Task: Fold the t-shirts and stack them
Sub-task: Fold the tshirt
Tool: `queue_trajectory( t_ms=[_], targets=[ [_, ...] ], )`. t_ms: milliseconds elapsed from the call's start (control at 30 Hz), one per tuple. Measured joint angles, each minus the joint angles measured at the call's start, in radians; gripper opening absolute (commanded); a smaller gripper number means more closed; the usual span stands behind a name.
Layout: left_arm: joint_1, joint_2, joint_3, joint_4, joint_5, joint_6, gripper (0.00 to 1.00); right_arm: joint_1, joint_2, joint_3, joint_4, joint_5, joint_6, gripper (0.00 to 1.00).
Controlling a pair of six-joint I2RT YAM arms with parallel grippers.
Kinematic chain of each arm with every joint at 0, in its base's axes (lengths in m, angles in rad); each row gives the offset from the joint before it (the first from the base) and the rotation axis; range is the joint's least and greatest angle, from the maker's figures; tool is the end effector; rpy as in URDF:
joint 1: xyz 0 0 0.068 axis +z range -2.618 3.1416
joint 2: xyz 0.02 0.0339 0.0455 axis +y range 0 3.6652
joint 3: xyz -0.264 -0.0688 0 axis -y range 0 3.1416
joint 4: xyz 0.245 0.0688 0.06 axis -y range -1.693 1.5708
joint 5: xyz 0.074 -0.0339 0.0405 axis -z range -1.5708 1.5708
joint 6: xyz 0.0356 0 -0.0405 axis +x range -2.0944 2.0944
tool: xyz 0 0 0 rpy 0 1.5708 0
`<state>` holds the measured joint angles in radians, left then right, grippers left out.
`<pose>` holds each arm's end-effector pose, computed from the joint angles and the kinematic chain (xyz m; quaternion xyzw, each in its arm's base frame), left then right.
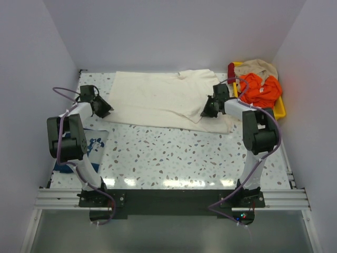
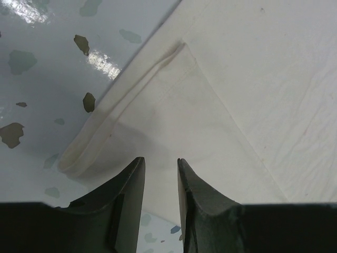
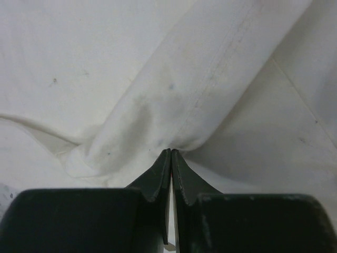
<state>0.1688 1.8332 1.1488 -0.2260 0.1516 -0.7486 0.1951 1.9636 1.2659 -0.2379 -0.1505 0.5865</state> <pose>0.3787 0.0591 0.1738 -0.3956 0.8566 -0.1611 0.2893 0.4033 0.0851 0.1581 0.1612 0.9338 0.1847 0.2607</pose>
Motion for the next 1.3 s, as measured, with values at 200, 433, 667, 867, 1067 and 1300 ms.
queue_trajectory(
  t_ms=[200, 433, 667, 867, 1067, 1300],
  targets=[
    [0.000, 0.000, 0.000, 0.000, -0.003, 0.000, 0.35, 0.000, 0.045, 0.097, -0.013, -0.003, 0.001, 0.00],
    [0.000, 0.000, -0.001, -0.003, -0.003, 0.001, 0.35, 0.000, 0.122, 0.275, -0.032, -0.019, 0.004, 0.00],
    [0.000, 0.000, -0.001, -0.009, -0.002, 0.009, 0.35, 0.012, 0.208, 0.435, -0.084, -0.025, -0.001, 0.07],
    [0.000, 0.000, -0.001, -0.010, 0.004, 0.009, 0.35, 0.032, 0.237, 0.536, -0.146, -0.026, -0.024, 0.43],
    [0.000, 0.000, -0.001, -0.012, 0.013, 0.009, 0.35, 0.037, 0.171, 0.436, -0.148, -0.020, -0.065, 0.48],
    [0.000, 0.000, -0.001, -0.015, 0.023, 0.009, 0.35, 0.037, 0.060, 0.281, -0.144, -0.002, -0.091, 0.47]
  ],
)
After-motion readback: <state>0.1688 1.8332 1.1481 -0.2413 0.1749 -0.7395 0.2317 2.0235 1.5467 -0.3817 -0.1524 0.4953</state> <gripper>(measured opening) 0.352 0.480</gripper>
